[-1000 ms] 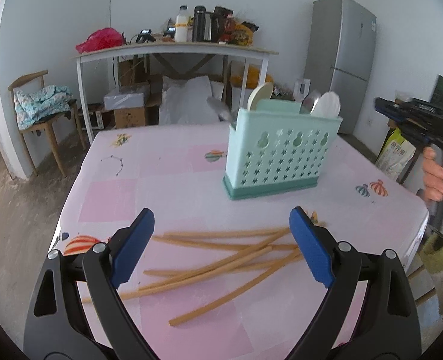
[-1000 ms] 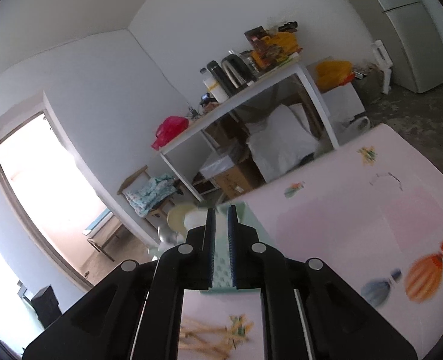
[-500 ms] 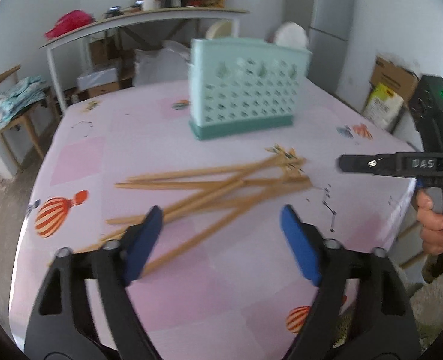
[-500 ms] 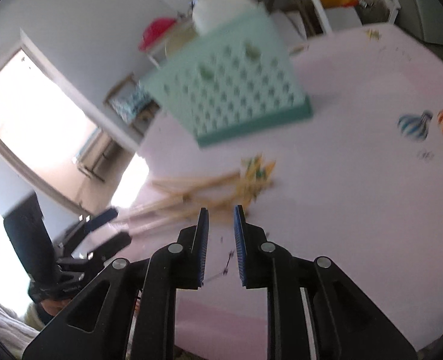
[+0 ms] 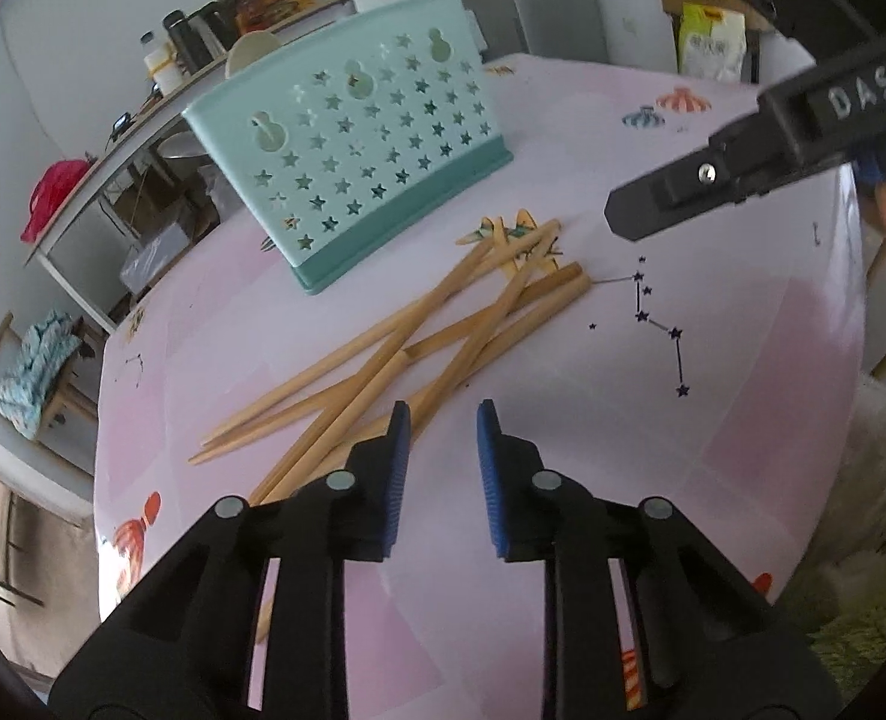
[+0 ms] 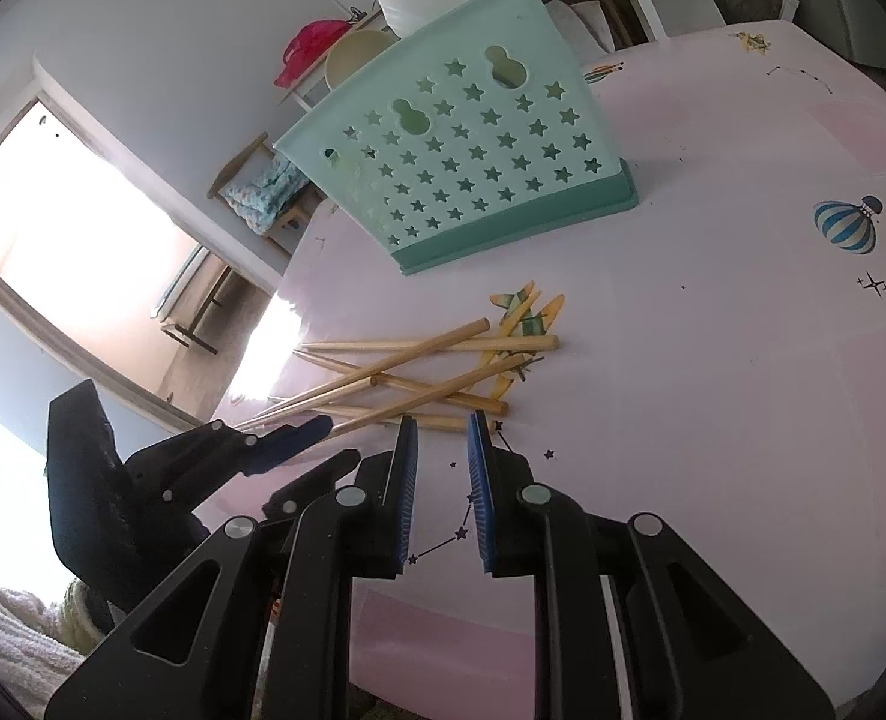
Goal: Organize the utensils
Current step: 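Move both grippers down to the pile of bamboo chopsticks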
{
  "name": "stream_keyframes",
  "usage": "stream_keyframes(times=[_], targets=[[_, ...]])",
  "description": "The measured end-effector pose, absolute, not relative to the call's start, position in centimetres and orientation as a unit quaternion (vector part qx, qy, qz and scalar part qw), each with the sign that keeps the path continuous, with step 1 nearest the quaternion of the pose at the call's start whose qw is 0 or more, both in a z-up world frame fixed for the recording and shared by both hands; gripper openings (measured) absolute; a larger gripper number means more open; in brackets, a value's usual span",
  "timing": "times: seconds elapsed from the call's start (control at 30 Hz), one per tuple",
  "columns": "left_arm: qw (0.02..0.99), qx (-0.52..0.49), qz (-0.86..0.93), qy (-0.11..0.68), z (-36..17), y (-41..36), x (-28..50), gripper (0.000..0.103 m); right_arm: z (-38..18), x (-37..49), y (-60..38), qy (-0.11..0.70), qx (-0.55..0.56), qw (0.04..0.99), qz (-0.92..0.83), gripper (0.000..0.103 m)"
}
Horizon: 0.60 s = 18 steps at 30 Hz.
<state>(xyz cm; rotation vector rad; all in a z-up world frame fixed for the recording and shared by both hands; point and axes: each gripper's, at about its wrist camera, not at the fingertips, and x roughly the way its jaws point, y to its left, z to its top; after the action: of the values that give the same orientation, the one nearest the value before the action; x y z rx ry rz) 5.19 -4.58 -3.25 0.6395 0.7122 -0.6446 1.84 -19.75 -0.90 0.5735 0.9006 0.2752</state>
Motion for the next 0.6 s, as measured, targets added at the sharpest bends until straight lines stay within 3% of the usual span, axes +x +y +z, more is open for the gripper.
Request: stream_keyframes(times=[0.6], targets=[[0.823, 0.353, -0.304, 0.326, -3.4, -5.2, 6.3, 0.015, -0.8, 1.9, -19.6, 0.424, 0.273, 0.852, 0.139, 0.018]])
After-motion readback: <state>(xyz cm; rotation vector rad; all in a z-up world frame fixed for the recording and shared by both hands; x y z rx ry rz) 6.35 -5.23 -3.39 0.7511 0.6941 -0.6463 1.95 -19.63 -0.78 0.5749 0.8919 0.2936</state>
